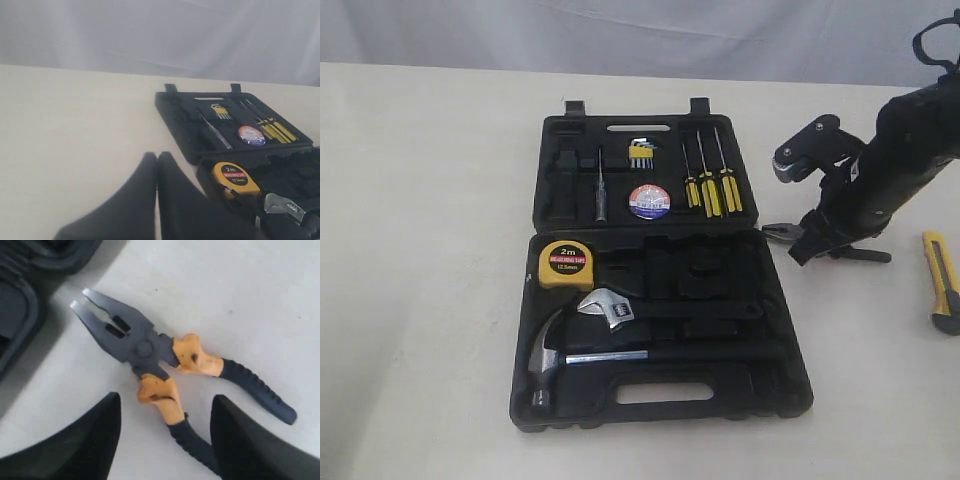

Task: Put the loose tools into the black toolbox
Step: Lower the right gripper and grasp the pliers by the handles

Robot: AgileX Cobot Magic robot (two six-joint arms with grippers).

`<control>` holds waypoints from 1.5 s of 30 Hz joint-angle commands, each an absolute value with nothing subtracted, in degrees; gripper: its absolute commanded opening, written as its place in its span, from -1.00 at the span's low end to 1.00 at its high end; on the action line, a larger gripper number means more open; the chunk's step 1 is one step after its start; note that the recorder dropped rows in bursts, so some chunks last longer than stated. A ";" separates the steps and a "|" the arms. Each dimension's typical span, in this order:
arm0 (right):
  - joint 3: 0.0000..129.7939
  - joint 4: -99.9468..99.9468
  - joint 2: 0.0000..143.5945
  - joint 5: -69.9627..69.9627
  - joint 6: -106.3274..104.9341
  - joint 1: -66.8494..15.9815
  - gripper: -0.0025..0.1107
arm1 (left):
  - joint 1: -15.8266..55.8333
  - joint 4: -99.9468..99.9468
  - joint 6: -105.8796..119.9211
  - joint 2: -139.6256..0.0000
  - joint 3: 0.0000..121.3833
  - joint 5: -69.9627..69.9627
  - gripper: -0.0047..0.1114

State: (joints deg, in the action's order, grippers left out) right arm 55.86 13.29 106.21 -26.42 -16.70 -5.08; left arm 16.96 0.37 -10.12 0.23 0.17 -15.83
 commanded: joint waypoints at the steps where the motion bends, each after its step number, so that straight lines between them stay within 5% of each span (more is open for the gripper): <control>1: 56.00 22.54 106.19 -27.02 -16.86 -4.80 -0.04 | 17.22 0.00 -10.05 0.00 0.00 -15.61 -0.92; 11: 59.14 23.10 106.40 -25.52 -18.27 -7.11 -0.05 | 17.22 0.00 -10.05 0.00 0.00 -15.61 -0.92; 17: 59.14 23.02 107.59 -26.49 -19.37 -8.24 -0.29 | 17.22 0.00 -10.05 0.00 0.00 -15.61 -0.92; 25: 59.14 21.78 109.38 -27.28 -19.39 -8.84 -0.27 | 17.22 0.00 -10.05 0.00 0.00 -15.61 -0.92; 31: 59.14 22.65 109.38 -26.12 -19.92 -10.45 0.11 | 17.22 0.00 -10.05 0.00 0.00 -15.61 -0.92; 45: 59.25 22.65 113.53 -21.30 -22.11 -10.45 -0.03 | 17.22 0.00 -10.05 0.00 0.00 -15.61 -0.92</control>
State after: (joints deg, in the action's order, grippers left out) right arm 59.13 22.33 111.91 -21.83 -21.02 -10.45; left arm 16.96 0.37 -10.12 0.23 0.17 -15.83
